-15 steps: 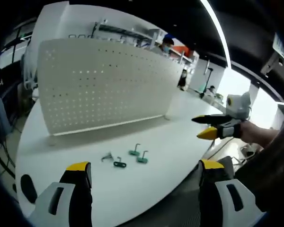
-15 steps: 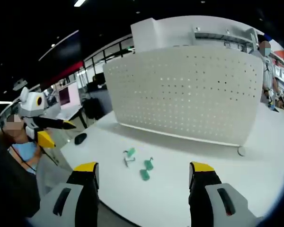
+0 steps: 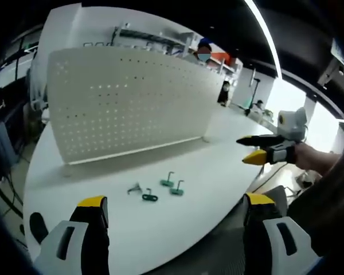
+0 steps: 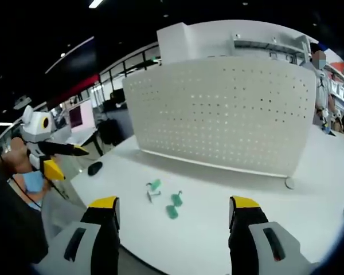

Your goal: Insert the hook assembly into the mounting plate slot until the hook locks in place.

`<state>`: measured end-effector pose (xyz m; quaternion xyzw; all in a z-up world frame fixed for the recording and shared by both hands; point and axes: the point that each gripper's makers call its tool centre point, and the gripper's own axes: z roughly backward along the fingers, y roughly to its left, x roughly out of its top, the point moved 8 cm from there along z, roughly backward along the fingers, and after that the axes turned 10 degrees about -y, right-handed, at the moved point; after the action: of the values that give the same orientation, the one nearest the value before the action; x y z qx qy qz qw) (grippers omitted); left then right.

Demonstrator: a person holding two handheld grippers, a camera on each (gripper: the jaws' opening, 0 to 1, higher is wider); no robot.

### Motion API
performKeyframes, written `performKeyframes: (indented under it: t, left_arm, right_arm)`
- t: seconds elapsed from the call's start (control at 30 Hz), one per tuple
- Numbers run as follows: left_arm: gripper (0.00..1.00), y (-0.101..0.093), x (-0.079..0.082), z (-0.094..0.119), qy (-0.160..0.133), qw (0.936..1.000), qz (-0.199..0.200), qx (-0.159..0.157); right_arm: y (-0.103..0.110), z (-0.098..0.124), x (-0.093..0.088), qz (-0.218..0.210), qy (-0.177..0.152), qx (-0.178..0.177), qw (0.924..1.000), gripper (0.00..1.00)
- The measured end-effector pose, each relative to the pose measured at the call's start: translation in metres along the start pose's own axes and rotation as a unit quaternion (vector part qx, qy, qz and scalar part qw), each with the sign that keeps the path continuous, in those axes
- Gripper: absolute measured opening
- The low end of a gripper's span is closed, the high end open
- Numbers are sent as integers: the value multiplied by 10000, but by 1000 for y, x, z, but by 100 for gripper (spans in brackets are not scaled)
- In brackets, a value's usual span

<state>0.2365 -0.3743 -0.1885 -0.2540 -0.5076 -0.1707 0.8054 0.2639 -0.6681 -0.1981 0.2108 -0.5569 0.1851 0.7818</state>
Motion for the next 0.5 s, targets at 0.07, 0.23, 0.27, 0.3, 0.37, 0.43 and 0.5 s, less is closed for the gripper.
performKeyframes:
  t: [0.07, 0.23, 0.27, 0.3, 0.37, 0.43, 0.5]
  left_arm:
    - [100, 0, 0, 0, 6, 10000, 12, -3]
    - [100, -1, -2, -2, 27, 10000, -31, -14]
    - [100, -1, -2, -2, 23, 10000, -27, -13]
    - [100, -1, -1, -2, 18, 10000, -23, -17]
    - [100, -1, -2, -2, 13, 10000, -26, -14]
    - [100, -1, -3, -2, 43, 10000, -43, -11]
    - [100, -1, -3, -2, 50, 10000, -45, -6]
  right_arm:
    - [0, 1, 0, 6, -4, -14, 10000, 79]
    - [-1, 2, -2, -15, 38, -20, 10000, 79]
    - [-1, 3, -2, -23, 52, -14, 10000, 79]
    - [-1, 3, -3, -34, 62, -13, 10000, 79]
    - [-1, 3, -3, -33, 61, -6, 10000, 78]
    - [0, 2, -3, -31, 68, -10, 10000, 78]
    - [0, 2, -2, -38, 64, -4, 10000, 78]
